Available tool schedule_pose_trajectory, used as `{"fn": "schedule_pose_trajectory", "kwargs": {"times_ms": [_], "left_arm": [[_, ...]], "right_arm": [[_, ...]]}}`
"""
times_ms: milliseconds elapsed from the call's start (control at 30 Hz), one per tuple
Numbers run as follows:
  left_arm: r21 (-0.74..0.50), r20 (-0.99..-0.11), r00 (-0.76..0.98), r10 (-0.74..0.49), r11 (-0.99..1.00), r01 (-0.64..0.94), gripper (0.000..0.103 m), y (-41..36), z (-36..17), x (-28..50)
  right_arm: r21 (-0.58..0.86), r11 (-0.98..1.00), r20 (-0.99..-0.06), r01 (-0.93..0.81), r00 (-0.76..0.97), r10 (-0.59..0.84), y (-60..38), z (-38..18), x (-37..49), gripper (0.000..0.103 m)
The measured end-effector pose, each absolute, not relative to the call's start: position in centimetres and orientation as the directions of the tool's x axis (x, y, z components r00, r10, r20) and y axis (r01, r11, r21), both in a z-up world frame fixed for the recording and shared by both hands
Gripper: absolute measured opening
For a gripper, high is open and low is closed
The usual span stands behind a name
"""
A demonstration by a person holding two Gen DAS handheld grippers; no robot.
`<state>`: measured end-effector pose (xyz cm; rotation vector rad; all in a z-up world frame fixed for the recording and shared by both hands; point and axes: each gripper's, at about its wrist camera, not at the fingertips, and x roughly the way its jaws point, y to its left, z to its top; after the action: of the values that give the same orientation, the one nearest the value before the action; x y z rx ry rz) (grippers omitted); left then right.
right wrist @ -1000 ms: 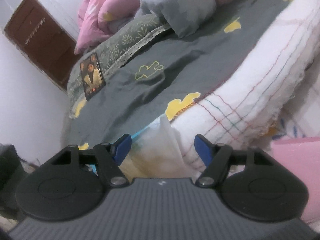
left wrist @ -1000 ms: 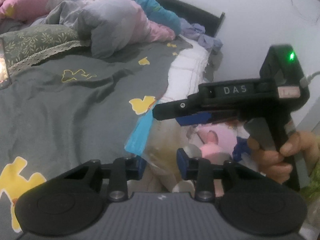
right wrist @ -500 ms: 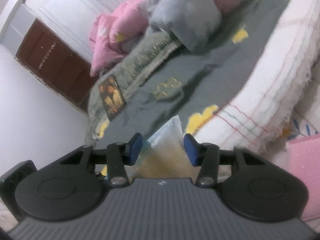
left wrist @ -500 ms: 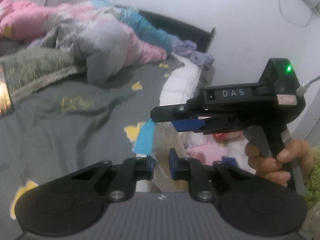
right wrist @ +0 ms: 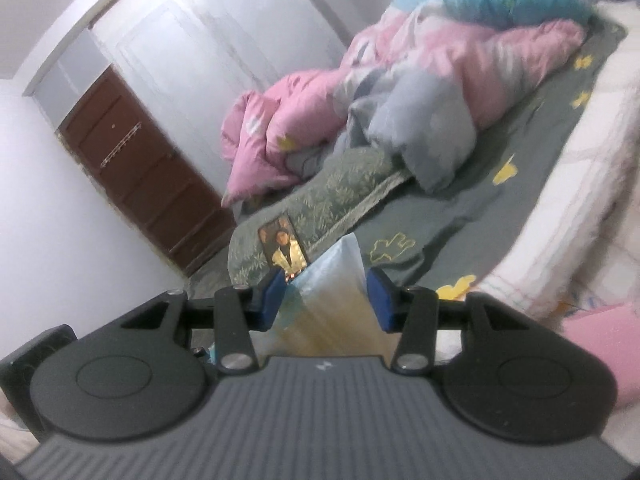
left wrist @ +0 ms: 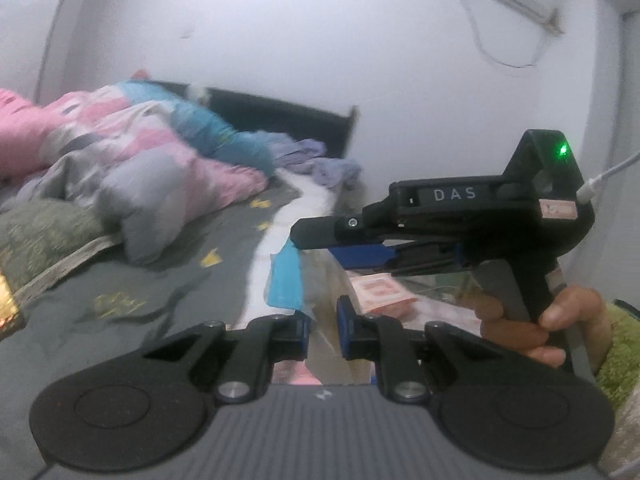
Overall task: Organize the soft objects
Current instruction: 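Carry the cotton bag with the right tool into the cardboard box and release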
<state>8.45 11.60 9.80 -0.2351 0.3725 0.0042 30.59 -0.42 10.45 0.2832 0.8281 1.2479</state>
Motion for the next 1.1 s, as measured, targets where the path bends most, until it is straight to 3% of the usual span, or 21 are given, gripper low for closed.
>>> {"fn": "schedule_pose_trajectory", "kwargs": {"times_ms": [367, 667, 967, 1100], "left_arm": [[-0.238, -0.356, 0.856, -0.374, 0.923, 0.304, 0.014, 0.0, 12.0, 10.5], [-0.368, -0.513, 0.581, -0.632, 0.773, 0.516, 0.014, -13.7, 8.2, 18.0], [-0.407, -0.681, 0.369, -0.633, 0.746, 0.528, 0.014, -23.7, 1.8, 25.7], [-0.347, -0.744, 0.371, -0.556, 0.795, 0.497, 0.025, -26.5, -1.0, 29.8]], "right_arm": [[0.618, 0.514, -0.373, -0.595, 0.354, 0.858, -18.5, 14.3, 26.0, 0.045], [0.636, 0.718, -0.487, -0.281, 0.576, 0.657, -36.4, 11.1, 22.6, 0.046], [0.683, 0.729, -0.597, 0.046, 0.610, 0.521, -48.0, 1.9, 23.6, 0.046], [0.685, 0.714, -0.630, 0.143, 0.609, 0.482, -50.4, -1.7, 26.0, 0.047]]}}
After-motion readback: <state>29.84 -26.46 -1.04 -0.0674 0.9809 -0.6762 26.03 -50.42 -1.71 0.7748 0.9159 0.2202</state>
